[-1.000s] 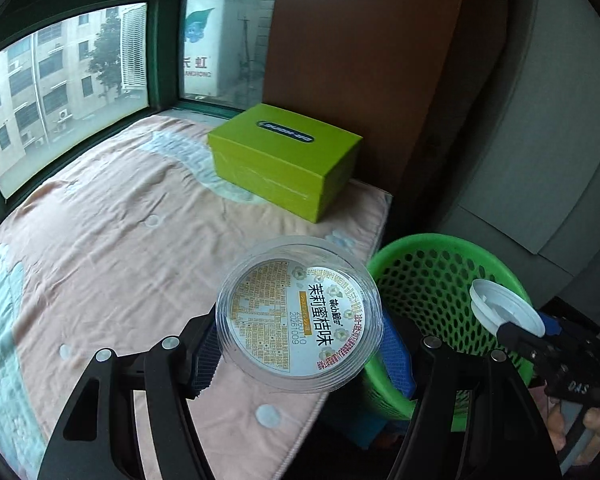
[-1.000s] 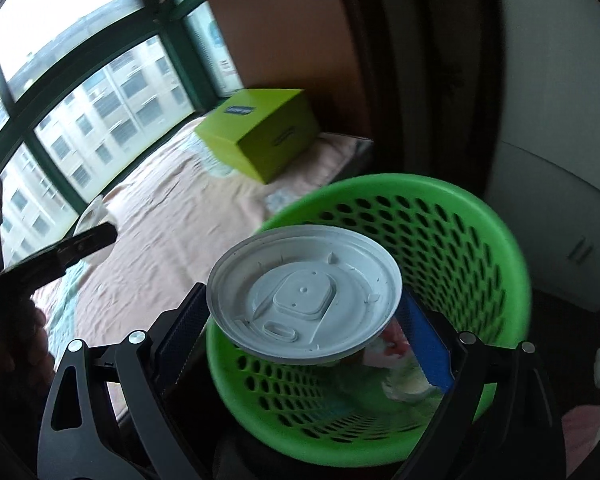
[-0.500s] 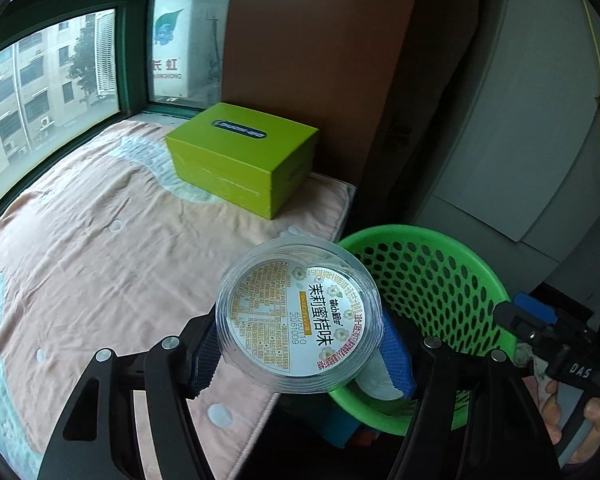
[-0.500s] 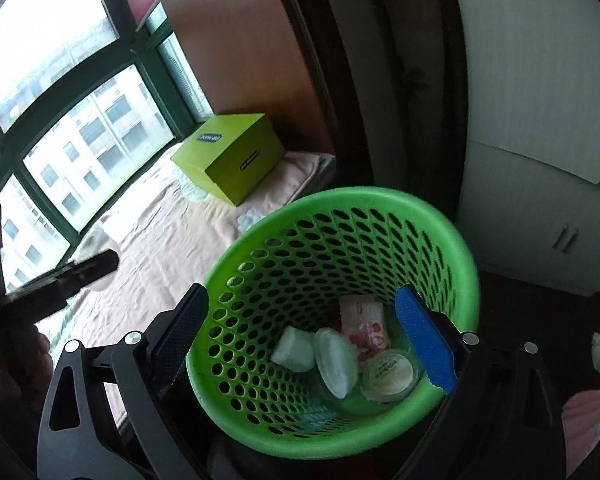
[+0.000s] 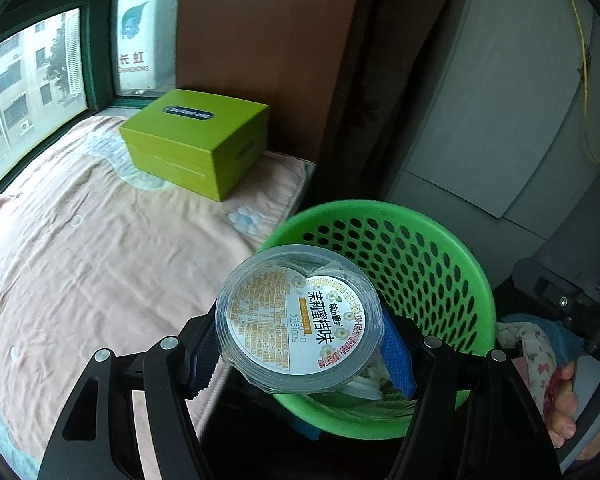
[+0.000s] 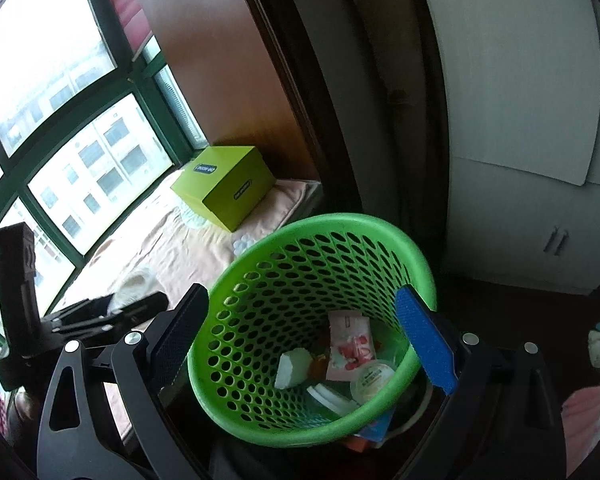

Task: Collect trash
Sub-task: 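Carry lid and clear cup over the wastebasket and open both grippers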

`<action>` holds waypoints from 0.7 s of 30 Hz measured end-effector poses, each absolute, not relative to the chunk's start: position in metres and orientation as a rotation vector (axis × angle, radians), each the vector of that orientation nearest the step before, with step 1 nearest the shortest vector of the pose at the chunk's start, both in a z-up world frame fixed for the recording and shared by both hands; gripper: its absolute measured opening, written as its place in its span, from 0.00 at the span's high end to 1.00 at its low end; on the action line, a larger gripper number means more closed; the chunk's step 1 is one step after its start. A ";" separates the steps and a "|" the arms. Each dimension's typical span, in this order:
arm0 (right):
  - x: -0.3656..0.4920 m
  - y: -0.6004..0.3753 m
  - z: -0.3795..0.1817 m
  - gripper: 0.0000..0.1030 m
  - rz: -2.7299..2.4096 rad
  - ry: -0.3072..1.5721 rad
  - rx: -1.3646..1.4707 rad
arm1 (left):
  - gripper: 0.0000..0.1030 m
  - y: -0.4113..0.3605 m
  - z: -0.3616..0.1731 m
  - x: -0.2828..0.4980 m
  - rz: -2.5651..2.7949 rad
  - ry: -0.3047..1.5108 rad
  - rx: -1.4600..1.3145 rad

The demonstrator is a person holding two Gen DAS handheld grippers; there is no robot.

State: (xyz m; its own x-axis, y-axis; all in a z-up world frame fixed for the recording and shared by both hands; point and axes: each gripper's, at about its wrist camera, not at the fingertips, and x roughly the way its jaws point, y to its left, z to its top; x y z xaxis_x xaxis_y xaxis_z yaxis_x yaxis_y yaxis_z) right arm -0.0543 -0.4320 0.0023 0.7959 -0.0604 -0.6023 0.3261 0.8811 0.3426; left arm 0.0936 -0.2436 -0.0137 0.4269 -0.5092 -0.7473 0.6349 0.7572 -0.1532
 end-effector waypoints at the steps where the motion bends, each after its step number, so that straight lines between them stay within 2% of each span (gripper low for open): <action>1: -0.054 -0.432 0.002 0.09 -0.215 0.618 0.454 | 0.36 -0.247 -0.014 0.092 -0.723 0.875 0.164; 5: -0.059 -0.435 0.005 0.09 -0.217 0.607 0.460 | 0.36 -0.258 -0.018 0.085 -0.752 0.885 0.174; 12: -0.064 -0.437 0.006 0.09 -0.219 0.598 0.471 | 0.20 -0.269 -0.021 0.079 -0.772 0.895 0.172; 21: -0.060 -0.424 0.008 0.09 -0.179 0.605 0.454 | 0.12 -0.248 -0.008 0.076 -0.718 0.851 0.152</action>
State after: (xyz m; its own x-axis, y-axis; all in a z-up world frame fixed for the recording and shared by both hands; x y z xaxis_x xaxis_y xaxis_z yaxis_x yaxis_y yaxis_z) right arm -0.0598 -0.4243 0.0080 0.8110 -0.0312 -0.5842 0.2921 0.8868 0.3582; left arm 0.0764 -0.2481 -0.0078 0.4427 -0.5181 -0.7318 0.6346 0.7576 -0.1525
